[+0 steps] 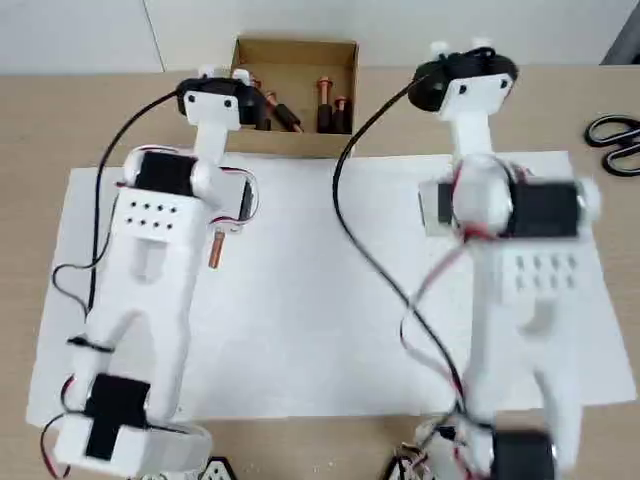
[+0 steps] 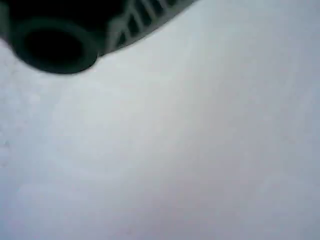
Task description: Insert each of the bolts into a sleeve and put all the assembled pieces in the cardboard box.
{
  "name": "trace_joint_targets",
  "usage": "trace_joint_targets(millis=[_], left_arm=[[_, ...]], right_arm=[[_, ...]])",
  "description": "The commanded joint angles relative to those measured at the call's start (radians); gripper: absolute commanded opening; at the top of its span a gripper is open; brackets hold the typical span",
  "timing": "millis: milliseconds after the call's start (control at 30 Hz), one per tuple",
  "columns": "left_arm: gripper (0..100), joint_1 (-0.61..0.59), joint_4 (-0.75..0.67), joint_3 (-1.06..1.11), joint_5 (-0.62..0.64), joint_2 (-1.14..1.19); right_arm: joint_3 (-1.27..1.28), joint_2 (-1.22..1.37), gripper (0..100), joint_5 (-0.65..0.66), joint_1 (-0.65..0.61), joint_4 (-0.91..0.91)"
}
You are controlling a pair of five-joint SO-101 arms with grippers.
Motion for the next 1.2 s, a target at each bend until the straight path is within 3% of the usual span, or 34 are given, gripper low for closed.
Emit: trace_joint_targets(millis=[0, 333, 533, 733, 900, 1033, 1167], left_arm=[[1, -0.002, 0.041, -0.038, 0.0, -0.1], [1, 0.005, 0.124, -0.036, 0.009, -0.143], [1, 0.06, 0.135, -0.036, 0.009, -0.144], [1, 0.123, 0.138, -0.03, 0.097, -0.137], [1, 0.198, 0.137, -0.022, 0.106, -0.138], [1, 0.245, 0.094, -0.025, 0.115, -0.146], [1, 0.249, -0.009, -0.027, 0.244, -0.146]], right_arm=[[0.094, -0.217, 0.4, 0.002, -0.036, 0.007], [0.526, -0.737, 0.4, 0.006, -0.065, -0.133], [0.786, -0.94, 0.4, 0.008, -0.067, -0.228], [1.0, -1.084, 0.5, -0.005, -0.071, -0.357], [1.188, -1.26, 0.5, -0.094, -0.071, -0.495], [1.347, -1.425, 0.4, -0.078, -0.071, -0.604], [1.382, -1.405, 0.4, -0.057, -0.097, -0.631]])
